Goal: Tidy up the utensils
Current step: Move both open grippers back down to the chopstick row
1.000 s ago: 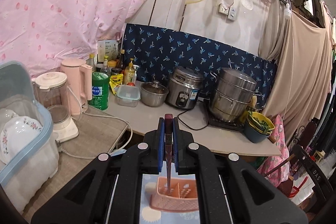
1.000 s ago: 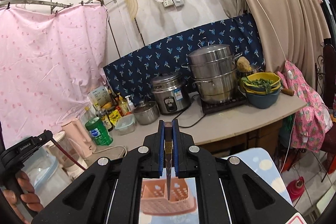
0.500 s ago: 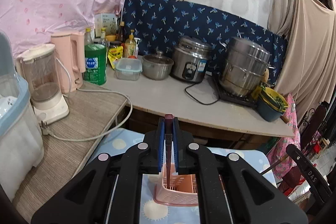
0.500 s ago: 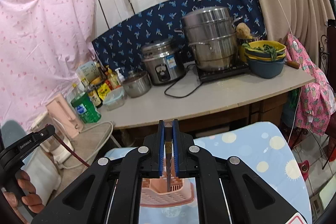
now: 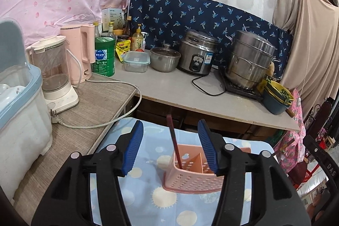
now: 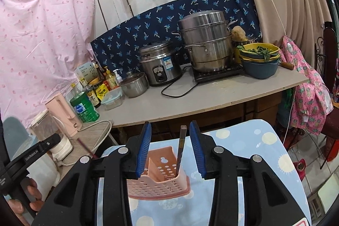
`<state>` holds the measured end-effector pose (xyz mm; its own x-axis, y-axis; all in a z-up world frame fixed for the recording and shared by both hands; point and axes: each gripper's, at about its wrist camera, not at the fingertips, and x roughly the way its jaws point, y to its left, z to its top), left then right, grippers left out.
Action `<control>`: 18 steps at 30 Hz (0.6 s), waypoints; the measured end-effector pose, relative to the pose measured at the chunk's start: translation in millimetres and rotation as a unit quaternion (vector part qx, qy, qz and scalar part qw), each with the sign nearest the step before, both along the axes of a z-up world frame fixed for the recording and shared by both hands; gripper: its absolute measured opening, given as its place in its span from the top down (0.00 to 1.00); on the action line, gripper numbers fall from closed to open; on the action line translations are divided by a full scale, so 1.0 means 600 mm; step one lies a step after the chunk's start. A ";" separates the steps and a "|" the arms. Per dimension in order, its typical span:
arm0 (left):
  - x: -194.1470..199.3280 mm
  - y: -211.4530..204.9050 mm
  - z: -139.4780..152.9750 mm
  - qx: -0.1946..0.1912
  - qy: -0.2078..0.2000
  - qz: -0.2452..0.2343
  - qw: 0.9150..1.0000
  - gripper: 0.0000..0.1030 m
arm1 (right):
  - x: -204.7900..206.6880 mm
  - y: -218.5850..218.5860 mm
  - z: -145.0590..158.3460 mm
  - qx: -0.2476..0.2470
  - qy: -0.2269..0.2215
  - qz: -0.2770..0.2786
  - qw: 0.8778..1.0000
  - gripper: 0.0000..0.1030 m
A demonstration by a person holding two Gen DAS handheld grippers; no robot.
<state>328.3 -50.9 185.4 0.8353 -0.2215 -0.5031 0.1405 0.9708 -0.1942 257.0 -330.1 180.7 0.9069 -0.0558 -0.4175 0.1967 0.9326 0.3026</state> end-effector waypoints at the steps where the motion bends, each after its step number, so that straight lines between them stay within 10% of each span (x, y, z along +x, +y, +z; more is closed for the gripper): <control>1: -0.007 0.002 -0.001 0.000 0.001 -0.002 1.000 0.50 | -0.009 0.003 0.000 0.001 0.000 0.002 1.000 0.64; 18: -0.171 0.037 -0.092 0.033 0.055 -0.020 0.998 0.43 | -0.212 0.076 -0.089 0.016 0.050 0.033 0.998 0.62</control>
<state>225.8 -28.7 130.4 0.7652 -0.2159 -0.6065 0.1599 0.9763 -0.1457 130.1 -284.7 127.4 0.8619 0.0175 -0.5067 0.1662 0.9344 0.3151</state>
